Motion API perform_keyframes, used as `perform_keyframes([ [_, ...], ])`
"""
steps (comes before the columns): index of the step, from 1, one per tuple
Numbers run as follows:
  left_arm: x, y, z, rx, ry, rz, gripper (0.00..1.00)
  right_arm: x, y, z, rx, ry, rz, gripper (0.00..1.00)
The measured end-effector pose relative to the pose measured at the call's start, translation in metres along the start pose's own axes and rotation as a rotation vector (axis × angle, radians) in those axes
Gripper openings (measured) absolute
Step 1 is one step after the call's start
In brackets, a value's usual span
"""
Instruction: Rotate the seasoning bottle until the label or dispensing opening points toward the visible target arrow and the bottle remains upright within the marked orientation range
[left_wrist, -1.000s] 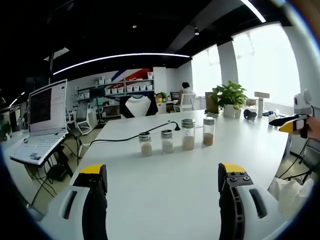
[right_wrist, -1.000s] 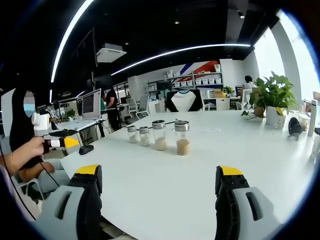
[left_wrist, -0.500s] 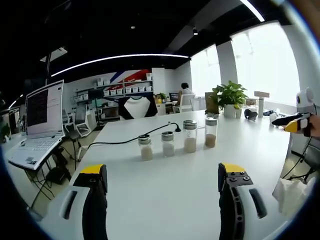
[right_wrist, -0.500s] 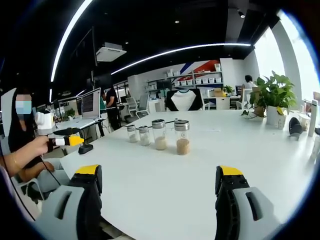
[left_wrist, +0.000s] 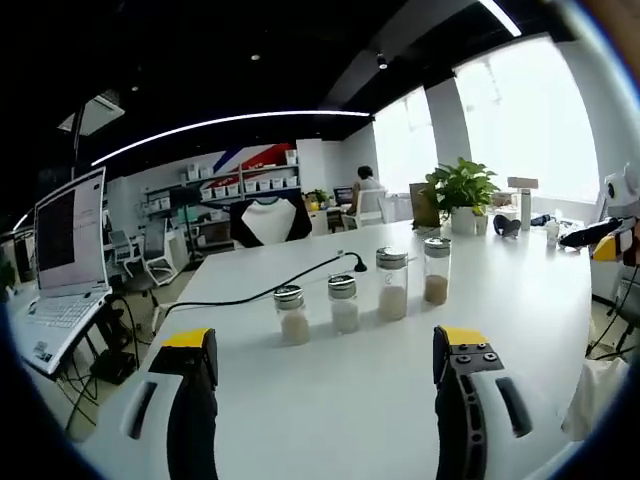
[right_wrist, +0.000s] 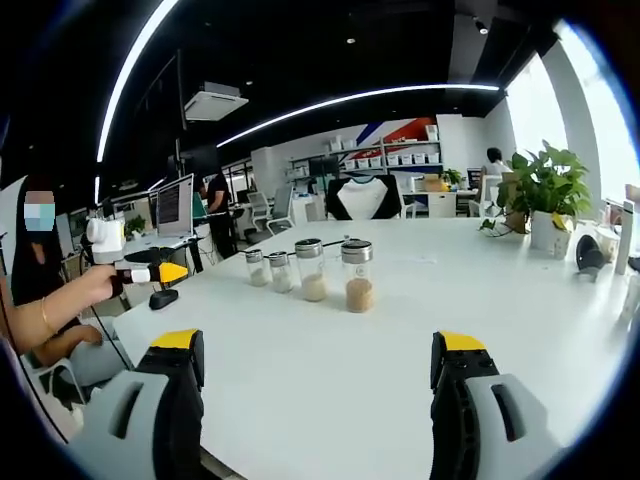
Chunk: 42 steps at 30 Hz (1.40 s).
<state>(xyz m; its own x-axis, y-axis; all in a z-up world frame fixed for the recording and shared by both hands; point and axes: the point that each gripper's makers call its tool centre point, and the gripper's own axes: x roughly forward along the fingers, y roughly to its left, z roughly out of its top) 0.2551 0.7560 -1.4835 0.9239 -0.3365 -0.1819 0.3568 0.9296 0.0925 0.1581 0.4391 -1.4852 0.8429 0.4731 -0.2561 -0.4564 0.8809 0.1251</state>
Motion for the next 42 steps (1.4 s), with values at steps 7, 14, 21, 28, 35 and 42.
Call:
perform_keyframes([
  [7, 0.024, 0.000, 0.006, 0.013, -0.010, -0.016, 0.94, 0.010, -0.006, 0.002, 0.007, 0.002, -0.005, 0.95],
  [14, 0.047, 0.004, 0.012, 0.013, -0.021, -0.016, 0.93, 0.017, -0.009, 0.001, 0.006, 0.007, -0.003, 0.95],
  [21, 0.071, 0.004, 0.010, 0.042, -0.005, -0.027, 0.93, 0.021, -0.013, 0.002, 0.000, 0.012, -0.010, 0.94],
  [28, 0.094, 0.009, 0.003, 0.064, 0.027, -0.006, 0.91, 0.022, -0.022, 0.006, -0.004, 0.008, -0.026, 0.93],
  [35, 0.113, 0.019, -0.006, 0.057, 0.054, 0.032, 0.87, 0.019, -0.028, 0.007, -0.006, 0.008, -0.039, 0.93],
  [42, 0.130, 0.028, -0.003, 0.063, 0.039, 0.068, 0.84, 0.013, -0.031, 0.010, -0.005, -0.004, -0.052, 0.92],
])
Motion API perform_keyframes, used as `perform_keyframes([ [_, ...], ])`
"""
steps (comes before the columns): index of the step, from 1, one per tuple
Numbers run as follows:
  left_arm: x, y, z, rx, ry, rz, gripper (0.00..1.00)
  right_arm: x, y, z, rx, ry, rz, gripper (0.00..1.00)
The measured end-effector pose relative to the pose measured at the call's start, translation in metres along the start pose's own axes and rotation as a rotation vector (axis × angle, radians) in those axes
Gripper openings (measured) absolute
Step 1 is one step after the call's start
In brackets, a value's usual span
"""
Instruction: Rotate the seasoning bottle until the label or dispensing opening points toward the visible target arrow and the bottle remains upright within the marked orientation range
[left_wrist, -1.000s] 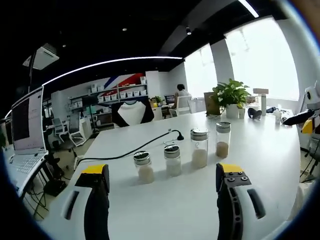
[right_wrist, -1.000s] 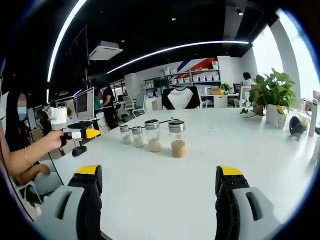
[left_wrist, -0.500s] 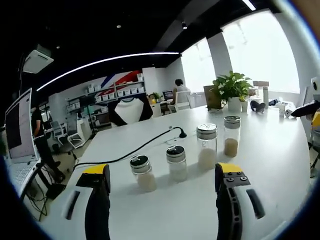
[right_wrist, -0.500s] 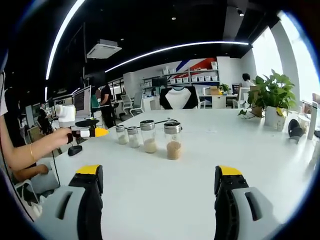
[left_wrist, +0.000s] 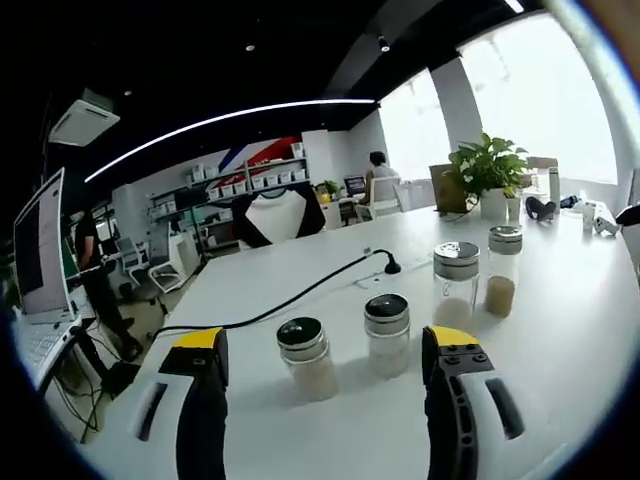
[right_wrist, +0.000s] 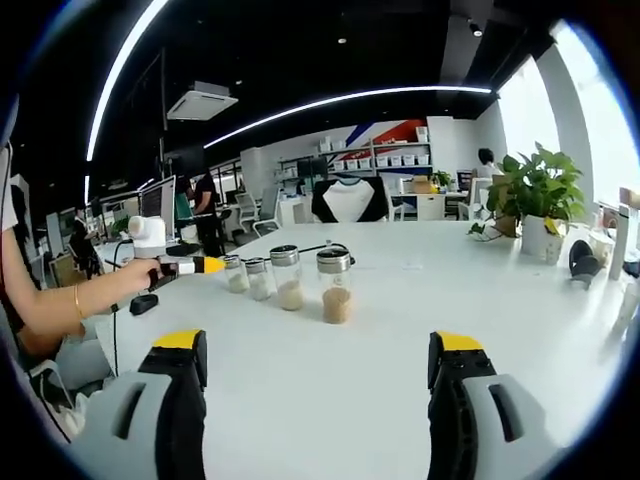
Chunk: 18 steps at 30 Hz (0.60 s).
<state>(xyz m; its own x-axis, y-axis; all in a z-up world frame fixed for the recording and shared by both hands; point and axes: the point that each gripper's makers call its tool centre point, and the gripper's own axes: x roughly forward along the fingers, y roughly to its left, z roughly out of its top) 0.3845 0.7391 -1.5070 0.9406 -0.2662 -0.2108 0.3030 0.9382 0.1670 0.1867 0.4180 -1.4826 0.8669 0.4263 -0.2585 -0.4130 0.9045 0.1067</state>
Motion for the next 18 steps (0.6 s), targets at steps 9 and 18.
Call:
perform_keyframes([
  [9, 0.020, 0.008, -0.006, 0.014, 0.024, 0.025, 0.77, -0.005, -0.006, -0.002, -0.001, 0.005, -0.018, 0.92],
  [18, 0.039, 0.013, -0.020, -0.003, 0.050, 0.034, 0.70, -0.010, -0.013, -0.002, 0.003, 0.004, -0.041, 0.92],
])
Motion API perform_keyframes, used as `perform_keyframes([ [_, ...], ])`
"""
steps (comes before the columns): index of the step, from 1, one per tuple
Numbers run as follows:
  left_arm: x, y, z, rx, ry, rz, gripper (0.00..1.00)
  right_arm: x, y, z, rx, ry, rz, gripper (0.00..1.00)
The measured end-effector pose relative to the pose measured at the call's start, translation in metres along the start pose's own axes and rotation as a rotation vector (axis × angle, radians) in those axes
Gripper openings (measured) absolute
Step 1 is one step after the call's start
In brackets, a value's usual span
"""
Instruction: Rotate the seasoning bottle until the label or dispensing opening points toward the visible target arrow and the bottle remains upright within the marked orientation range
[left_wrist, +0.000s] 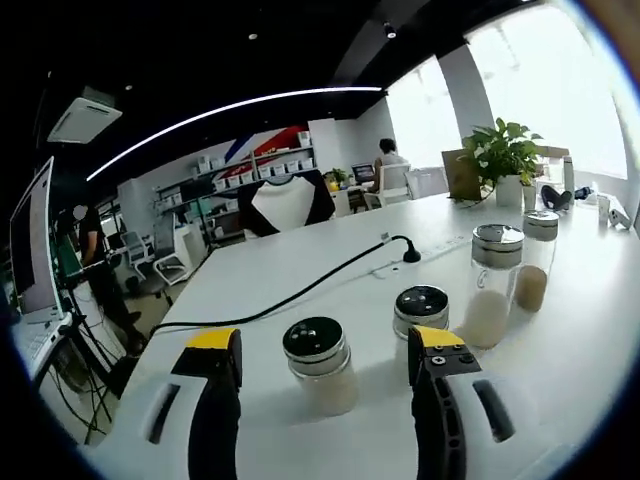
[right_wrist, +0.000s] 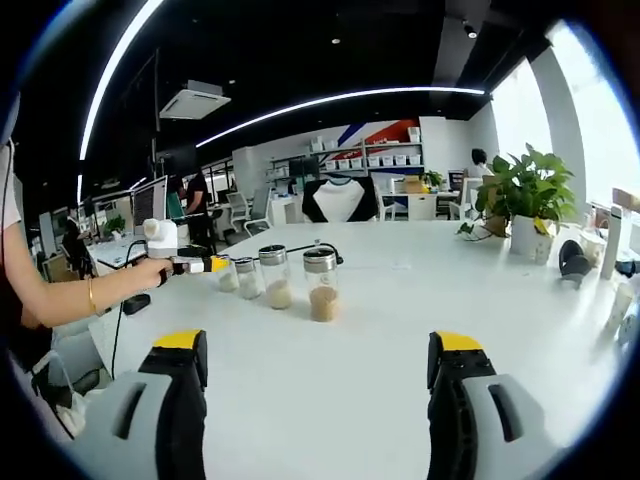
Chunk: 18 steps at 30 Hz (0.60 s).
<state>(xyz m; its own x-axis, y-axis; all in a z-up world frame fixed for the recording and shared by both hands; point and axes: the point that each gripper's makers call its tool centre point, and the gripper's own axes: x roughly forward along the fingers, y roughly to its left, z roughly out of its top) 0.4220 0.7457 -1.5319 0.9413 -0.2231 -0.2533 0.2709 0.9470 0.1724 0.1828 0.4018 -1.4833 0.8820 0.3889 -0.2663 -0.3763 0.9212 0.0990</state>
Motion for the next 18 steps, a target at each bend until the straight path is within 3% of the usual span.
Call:
perform_keyframes([
  [6, 0.007, 0.004, -0.008, -0.042, 0.007, 0.015, 0.58, 0.000, 0.001, -0.001, 0.001, 0.000, 0.002, 0.92],
  [14, 0.015, 0.005, -0.017, -0.067, 0.025, 0.023, 0.55, -0.001, 0.002, -0.003, 0.007, 0.003, -0.001, 0.92],
  [18, 0.016, 0.008, -0.019, -0.091, 0.015, 0.039, 0.45, -0.001, 0.002, -0.004, 0.007, 0.006, -0.001, 0.92],
])
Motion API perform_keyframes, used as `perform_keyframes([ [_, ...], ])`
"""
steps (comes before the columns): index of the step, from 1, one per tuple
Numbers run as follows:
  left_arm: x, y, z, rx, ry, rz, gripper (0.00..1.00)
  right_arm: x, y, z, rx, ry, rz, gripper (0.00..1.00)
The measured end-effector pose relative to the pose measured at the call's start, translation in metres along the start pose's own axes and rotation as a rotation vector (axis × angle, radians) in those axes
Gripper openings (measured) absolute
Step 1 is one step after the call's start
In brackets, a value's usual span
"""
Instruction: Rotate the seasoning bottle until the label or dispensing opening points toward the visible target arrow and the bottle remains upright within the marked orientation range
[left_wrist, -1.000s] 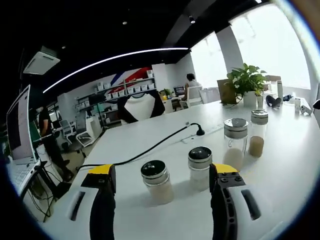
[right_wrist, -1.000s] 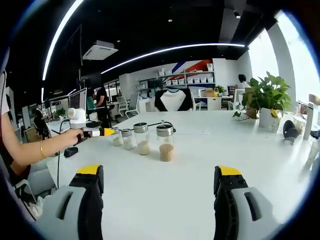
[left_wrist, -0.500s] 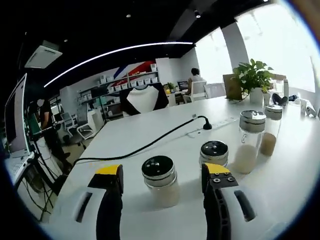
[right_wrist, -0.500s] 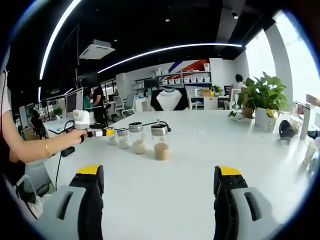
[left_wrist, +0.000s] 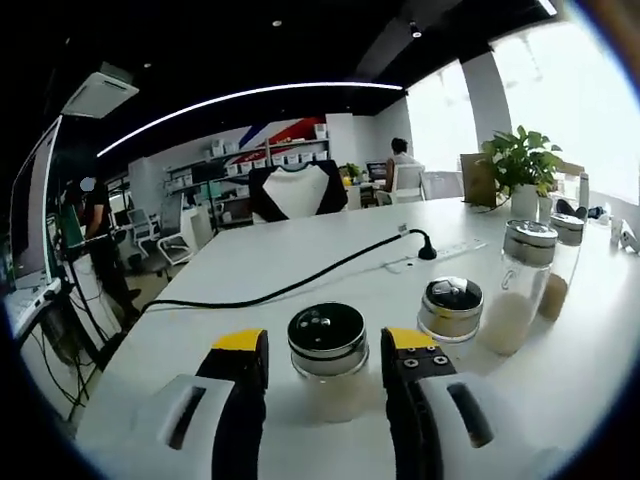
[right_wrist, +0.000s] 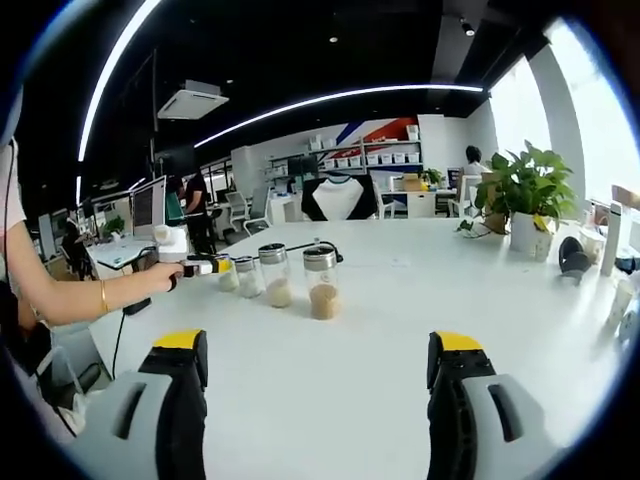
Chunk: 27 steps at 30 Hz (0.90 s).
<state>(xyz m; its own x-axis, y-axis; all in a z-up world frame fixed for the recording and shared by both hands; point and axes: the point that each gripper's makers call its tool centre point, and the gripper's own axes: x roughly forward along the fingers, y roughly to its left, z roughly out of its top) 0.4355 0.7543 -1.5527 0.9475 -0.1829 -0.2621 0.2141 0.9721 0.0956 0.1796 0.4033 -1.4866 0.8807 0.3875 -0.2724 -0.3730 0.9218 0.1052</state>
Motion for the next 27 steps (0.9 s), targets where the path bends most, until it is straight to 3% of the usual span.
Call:
perform_keyframes([
  [5, 0.004, 0.003, -0.003, -0.040, -0.003, 0.009, 0.44, -0.001, 0.001, 0.000, -0.001, 0.002, -0.001, 0.92],
  [9, 0.006, -0.005, -0.002, -0.038, -0.019, -0.012, 0.35, -0.002, 0.002, -0.002, -0.005, 0.006, 0.000, 0.91],
  [20, 0.004, -0.003, -0.002, -0.002, -0.023, 0.007, 0.34, -0.005, 0.003, 0.003, -0.019, -0.006, 0.002, 0.91],
  [27, -0.004, 0.001, 0.003, -0.035, -0.035, 0.011, 0.34, -0.006, 0.004, 0.005, -0.014, -0.008, 0.003, 0.91],
])
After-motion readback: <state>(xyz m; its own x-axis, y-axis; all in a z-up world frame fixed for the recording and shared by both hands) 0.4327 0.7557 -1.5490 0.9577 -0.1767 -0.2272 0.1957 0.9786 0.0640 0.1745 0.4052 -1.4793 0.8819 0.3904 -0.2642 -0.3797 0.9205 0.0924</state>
